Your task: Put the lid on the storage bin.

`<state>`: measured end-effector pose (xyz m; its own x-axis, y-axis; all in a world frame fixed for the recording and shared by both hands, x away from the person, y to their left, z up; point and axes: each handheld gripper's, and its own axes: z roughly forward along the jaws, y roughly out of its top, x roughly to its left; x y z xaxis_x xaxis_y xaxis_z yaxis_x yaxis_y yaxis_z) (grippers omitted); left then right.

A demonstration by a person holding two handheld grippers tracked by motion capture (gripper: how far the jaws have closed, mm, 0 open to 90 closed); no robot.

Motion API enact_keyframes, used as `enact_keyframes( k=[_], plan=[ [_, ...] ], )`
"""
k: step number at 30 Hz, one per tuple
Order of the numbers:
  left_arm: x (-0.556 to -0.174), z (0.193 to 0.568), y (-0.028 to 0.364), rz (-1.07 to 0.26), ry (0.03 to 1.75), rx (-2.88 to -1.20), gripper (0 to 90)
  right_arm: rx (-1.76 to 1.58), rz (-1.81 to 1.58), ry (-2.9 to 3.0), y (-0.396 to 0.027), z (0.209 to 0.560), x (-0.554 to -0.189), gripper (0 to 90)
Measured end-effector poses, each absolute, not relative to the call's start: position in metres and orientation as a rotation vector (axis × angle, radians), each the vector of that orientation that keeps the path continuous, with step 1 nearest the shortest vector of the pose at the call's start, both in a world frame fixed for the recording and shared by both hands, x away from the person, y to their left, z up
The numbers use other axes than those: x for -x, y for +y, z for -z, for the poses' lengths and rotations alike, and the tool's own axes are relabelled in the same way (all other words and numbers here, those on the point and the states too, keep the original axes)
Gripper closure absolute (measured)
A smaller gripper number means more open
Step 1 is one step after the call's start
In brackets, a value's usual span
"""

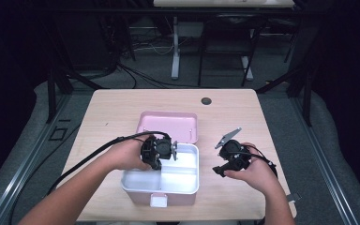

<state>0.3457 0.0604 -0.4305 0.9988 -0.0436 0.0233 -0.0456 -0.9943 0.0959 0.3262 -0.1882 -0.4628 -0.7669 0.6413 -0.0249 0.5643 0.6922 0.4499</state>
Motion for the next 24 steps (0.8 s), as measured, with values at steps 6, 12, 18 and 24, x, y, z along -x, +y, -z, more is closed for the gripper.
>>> enact_keyframes(
  k=[6, 12, 18, 24],
  plan=[
    [-0.3477, 0.4346, 0.0611, -0.015, -0.035, -3.032, 88.9, -0.98, -0.617, 2.725, -0.189, 0.4627, -0.3272, 38.4],
    [-0.3511, 0.4354, 0.0583, -0.019, 0.004, -3.022, 89.2, -0.987, -0.642, 2.706, -0.1889, 0.464, -0.3278, 38.2],
    [-0.3512, 0.4362, 0.0583, -0.014, -0.002, -3.024, 89.2, -0.98, -0.627, 2.713, -0.1907, 0.4626, -0.3277, 38.2],
    [-0.3509, 0.4374, 0.0577, -0.018, -0.002, -3.027, 89.1, -0.986, -0.63, 2.698, -0.1907, 0.4666, -0.3292, 38.1]
  ],
)
